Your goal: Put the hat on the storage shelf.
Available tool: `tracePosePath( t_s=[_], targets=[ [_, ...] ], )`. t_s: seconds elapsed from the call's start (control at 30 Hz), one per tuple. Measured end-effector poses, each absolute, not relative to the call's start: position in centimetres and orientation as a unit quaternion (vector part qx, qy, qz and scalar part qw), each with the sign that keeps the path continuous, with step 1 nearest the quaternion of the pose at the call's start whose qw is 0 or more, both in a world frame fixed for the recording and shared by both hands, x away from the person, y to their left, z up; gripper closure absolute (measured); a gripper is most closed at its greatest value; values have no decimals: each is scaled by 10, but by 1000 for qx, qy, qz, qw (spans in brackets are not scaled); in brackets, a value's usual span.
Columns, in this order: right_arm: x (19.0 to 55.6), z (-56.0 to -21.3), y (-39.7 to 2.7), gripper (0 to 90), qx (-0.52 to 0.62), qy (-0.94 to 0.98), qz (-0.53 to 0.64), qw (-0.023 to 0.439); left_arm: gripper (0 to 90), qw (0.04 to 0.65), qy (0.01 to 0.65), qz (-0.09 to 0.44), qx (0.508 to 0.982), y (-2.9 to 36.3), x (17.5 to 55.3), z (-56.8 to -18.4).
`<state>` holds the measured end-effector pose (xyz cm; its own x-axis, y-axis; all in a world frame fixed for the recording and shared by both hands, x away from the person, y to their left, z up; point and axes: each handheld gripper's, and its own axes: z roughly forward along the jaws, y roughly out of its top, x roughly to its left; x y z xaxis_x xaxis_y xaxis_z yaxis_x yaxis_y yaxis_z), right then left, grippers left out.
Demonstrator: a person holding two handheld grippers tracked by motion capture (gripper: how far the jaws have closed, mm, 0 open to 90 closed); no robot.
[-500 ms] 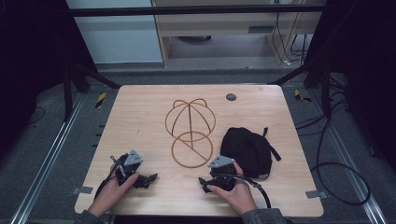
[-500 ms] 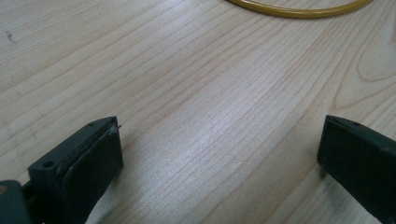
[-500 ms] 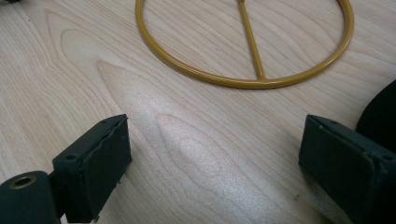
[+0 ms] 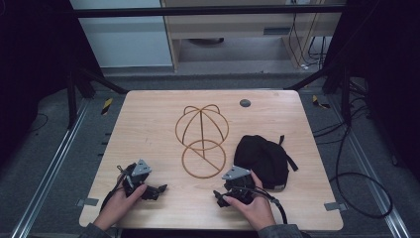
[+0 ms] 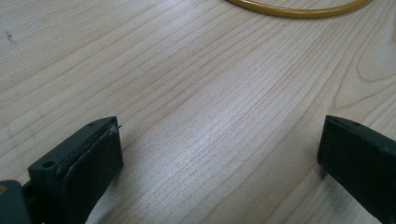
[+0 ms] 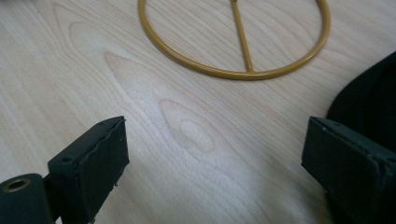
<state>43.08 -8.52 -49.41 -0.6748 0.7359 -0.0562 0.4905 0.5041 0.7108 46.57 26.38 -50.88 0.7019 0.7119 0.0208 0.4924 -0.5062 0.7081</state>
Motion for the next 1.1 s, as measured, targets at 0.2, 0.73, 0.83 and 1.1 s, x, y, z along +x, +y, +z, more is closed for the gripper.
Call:
tracePosePath(
  t_s=[0.2,0.73,0.83,1.1],
  targets=[
    [415,-477,-102,77,369,835,346,215,0,350,354,157,853,264,465,-509],
    [382,-452,-178,111,451,771,345,289,0,350,354,157,853,264,465,-509],
    [386,-447,-187,155,469,761,346,284,0,350,354,157,853,263,465,-509],
    [419,-405,-192,179,451,789,292,297,0,351,355,157,852,263,465,-509]
  ],
)
